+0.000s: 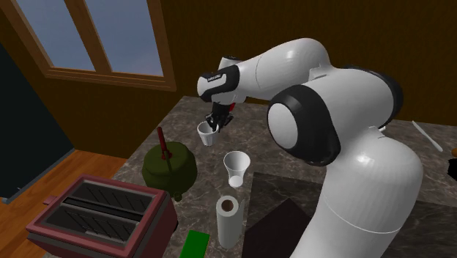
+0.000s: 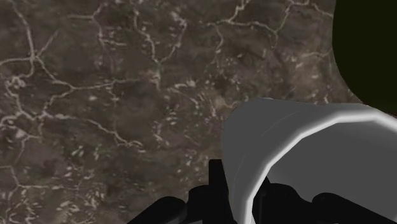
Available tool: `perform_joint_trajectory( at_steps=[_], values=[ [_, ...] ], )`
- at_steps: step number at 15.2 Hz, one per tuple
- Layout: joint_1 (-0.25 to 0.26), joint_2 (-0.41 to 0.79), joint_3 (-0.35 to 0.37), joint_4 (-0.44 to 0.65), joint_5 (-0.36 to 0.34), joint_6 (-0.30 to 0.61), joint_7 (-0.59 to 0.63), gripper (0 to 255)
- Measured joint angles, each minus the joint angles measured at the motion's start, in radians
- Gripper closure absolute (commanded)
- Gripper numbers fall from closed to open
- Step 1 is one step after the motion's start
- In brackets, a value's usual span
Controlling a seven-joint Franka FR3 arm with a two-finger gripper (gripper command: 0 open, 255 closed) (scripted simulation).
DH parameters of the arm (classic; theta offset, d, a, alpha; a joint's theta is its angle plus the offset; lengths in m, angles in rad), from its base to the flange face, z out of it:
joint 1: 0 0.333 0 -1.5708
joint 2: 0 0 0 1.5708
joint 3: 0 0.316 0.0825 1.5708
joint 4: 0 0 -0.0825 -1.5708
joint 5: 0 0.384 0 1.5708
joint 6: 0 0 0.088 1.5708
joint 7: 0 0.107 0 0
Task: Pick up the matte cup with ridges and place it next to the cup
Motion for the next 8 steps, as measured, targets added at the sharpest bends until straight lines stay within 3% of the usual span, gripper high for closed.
perform_joint_trajectory(
  at_steps=[8],
  values=[
    [0.001, -0.037, -0.003, 0.066, -0.022, -0.099, 0.029, 255]
  ],
)
